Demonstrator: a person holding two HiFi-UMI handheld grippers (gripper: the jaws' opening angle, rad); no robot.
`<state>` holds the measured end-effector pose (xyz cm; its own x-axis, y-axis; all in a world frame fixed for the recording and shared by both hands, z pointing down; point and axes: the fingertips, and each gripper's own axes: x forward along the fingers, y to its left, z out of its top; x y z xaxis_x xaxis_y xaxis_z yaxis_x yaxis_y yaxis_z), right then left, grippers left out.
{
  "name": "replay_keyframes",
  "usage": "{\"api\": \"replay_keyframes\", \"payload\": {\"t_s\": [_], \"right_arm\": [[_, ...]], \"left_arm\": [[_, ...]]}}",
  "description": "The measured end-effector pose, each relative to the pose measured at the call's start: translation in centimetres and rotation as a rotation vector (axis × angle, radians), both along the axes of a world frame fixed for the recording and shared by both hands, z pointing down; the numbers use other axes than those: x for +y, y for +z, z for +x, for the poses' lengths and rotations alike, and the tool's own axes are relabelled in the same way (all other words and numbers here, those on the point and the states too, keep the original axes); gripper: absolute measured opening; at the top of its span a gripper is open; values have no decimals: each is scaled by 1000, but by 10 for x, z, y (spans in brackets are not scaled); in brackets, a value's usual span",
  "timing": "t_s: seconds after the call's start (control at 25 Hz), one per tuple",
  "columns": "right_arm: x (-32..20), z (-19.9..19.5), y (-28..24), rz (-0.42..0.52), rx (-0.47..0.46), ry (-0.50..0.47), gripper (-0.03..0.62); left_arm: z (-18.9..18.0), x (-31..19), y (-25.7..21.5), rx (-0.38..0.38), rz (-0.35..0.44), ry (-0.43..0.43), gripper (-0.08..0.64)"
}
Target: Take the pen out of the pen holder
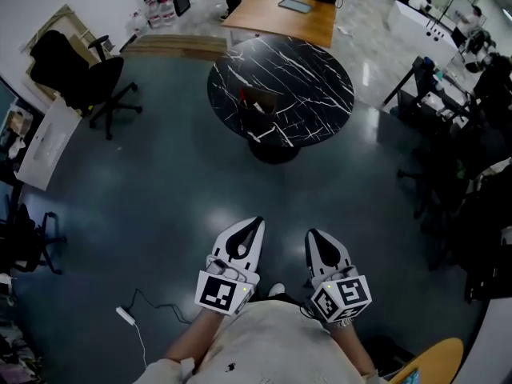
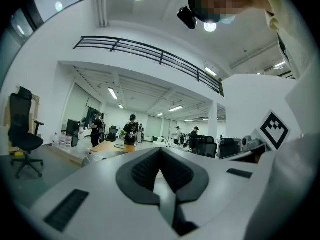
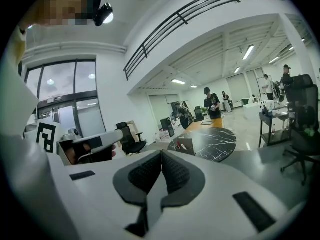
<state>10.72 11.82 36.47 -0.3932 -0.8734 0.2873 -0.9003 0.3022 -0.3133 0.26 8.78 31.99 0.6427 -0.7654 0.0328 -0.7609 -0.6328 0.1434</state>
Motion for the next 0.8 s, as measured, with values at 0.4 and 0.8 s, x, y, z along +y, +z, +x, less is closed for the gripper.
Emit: {"api": "replay_keyframes", "payload": {"t_s": [0.4, 0.8], "right_arm": [[-102, -47, -12, 1, 37, 112, 17], [-173, -85, -8, -24, -20, 85, 17]], "left_arm": [[-40, -110, 2, 43, -24, 129, 9], [-88, -163, -1, 81, -24, 73, 9]]}}
